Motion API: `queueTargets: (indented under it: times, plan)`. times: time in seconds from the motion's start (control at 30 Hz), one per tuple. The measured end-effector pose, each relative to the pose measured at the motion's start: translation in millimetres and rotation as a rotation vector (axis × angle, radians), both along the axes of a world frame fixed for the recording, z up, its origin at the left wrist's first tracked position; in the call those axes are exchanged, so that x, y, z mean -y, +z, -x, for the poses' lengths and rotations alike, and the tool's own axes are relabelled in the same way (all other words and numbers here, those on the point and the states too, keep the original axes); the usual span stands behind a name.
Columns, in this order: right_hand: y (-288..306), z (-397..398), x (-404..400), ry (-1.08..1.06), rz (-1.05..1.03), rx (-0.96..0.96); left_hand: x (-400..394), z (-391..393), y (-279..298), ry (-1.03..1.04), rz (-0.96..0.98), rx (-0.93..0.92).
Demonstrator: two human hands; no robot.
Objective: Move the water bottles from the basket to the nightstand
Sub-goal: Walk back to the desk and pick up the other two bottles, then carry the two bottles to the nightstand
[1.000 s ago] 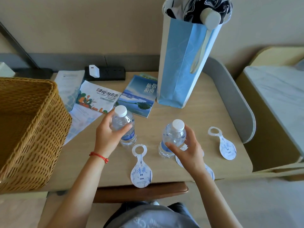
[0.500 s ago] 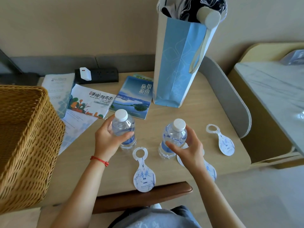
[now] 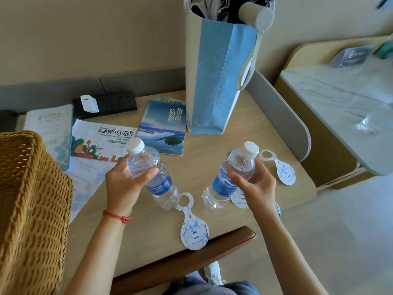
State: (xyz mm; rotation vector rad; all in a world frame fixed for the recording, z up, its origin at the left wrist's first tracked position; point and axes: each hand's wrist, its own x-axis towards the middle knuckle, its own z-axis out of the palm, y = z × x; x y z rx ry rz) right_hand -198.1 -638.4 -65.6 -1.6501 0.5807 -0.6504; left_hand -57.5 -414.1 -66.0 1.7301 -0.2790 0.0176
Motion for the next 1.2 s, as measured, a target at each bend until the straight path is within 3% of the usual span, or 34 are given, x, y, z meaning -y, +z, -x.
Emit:
queueTargets:
  times: [0.13,0.3,0.57,1.2]
  plan:
    - [12.6,13.4,-1.4,-0.019,-0.012,0.069,4.2,3.2,11.9,-0.119,-0.02,0.074]
    - [20.4,41.5,7.8,-0.081,0.005,0.11,33.9,14.9,21.7,-0.3,0.093,0.02]
    - [29.6,128.0,38.8,-0.305,0.026,0.144,103.8,64.9,26.7,-0.532,0.083,0.044]
    - [23.7,456.0,124.8,-0.827,0.002,0.125,315.9,343.9,26.5,-1.089,0.064,0.045]
